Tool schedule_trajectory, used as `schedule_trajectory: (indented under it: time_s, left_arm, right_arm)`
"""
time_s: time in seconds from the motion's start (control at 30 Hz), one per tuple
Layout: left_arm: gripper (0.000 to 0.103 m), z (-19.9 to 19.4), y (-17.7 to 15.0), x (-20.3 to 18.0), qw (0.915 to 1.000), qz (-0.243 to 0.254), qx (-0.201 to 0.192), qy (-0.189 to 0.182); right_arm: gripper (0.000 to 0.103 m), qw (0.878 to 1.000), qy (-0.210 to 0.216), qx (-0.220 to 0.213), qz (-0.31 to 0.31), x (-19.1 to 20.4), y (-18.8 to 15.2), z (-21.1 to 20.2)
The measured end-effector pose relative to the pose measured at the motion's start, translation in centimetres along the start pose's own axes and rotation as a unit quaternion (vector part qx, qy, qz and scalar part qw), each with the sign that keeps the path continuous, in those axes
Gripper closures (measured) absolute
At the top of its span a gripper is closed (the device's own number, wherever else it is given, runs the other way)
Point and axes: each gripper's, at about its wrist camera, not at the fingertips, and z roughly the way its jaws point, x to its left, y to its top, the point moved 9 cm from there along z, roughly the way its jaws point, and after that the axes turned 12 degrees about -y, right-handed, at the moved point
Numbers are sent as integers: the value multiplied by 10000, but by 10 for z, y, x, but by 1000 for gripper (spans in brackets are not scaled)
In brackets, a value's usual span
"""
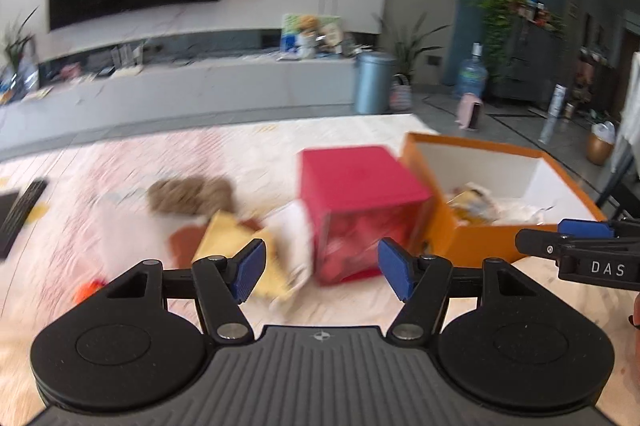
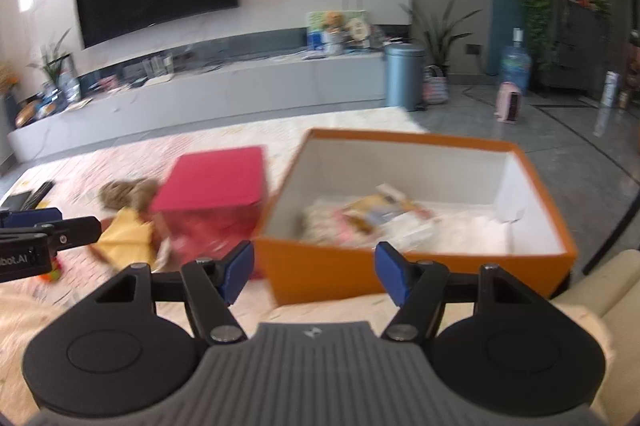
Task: Organize soft objects
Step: 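Grasp the orange crocheted ball with the left tool while the right tool grasps the yellow cloth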
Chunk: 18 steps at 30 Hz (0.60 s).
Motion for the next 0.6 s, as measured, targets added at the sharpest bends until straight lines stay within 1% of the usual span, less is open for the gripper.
schedule_trajectory:
  time_s: [0.07, 0.13, 0.33, 0.37, 0.43, 0.6]
  left_arm:
    - [27, -7, -10, 16, 9998, -161, 37, 99]
    - [27, -10, -16, 28, 9993, -283, 100, 218]
    - [27, -35, -36, 74, 9964, -683, 124, 476]
    - [28, -39, -39, 80, 9959, -747, 121, 502]
    - [34, -44, -44, 92, 9946, -895, 123, 518]
    - [34, -46, -53, 113, 9919, -1168, 107, 481]
  right_arm:
    - [38, 9998, 160, 61, -110, 18, -6, -1]
    - [42, 9992, 301, 97, -249, 36, -11, -1]
    - [42, 9953, 709, 88, -649, 92, -23, -4]
    - [42, 9945, 758, 101, -711, 100, -24, -2]
    - [43, 9931, 833, 139, -808, 113, -26, 2]
    - [43, 9901, 993, 255, -959, 143, -29, 18]
